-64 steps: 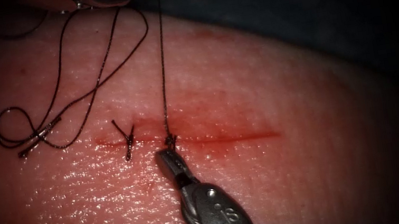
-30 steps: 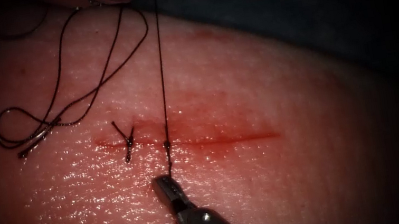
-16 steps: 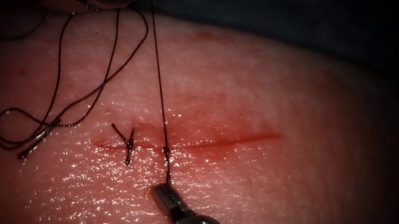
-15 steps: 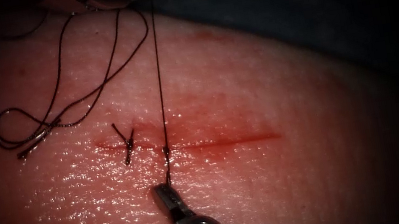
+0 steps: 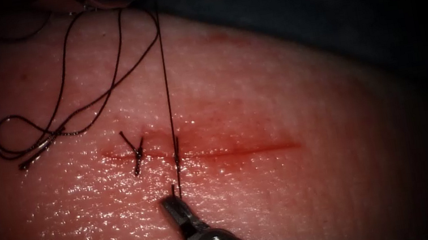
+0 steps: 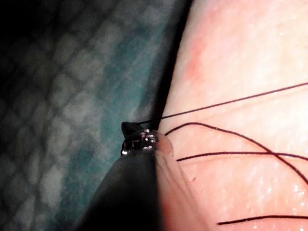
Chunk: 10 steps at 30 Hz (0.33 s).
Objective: Wound Closure
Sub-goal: Pull tail down with right-hand while pulling upward with left grasper on working thread to tighten knot
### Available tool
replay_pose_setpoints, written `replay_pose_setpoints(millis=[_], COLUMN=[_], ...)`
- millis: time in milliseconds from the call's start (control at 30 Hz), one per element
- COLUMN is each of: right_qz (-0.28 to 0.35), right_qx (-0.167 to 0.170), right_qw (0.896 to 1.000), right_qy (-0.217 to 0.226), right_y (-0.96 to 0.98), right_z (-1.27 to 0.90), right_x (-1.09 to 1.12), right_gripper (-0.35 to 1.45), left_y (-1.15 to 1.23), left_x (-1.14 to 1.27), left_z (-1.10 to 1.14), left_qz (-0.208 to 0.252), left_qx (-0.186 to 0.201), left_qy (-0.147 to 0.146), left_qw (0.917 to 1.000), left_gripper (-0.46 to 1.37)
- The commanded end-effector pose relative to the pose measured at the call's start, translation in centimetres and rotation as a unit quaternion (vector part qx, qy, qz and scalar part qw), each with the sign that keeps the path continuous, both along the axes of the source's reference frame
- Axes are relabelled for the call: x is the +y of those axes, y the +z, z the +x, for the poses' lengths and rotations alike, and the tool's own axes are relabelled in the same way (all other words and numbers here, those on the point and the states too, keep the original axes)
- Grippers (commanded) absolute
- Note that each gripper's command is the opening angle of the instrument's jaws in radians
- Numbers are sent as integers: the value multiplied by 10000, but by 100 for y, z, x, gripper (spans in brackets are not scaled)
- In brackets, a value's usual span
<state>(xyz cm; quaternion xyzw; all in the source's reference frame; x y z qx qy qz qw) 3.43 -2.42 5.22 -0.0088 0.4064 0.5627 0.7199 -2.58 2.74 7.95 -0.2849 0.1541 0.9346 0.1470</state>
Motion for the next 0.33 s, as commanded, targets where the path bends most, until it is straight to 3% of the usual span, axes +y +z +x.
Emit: replay_pose_setpoints(millis=[33,333], right_qz=[-24,-31], right_qx=[-12,-10], right_qw=[10000,10000], right_qy=[-31,-41], right_y=[1,3], right_z=[0,1], right_x=[0,0], right_gripper=[-35,-35], left_y=[0,-2], left_x=[0,0], left_z=[0,-1], left_qz=[9,16], left_qx=[-4,-16], left_qy=[3,9], left_qw=[10000,10000], left_gripper=[-35,-35])
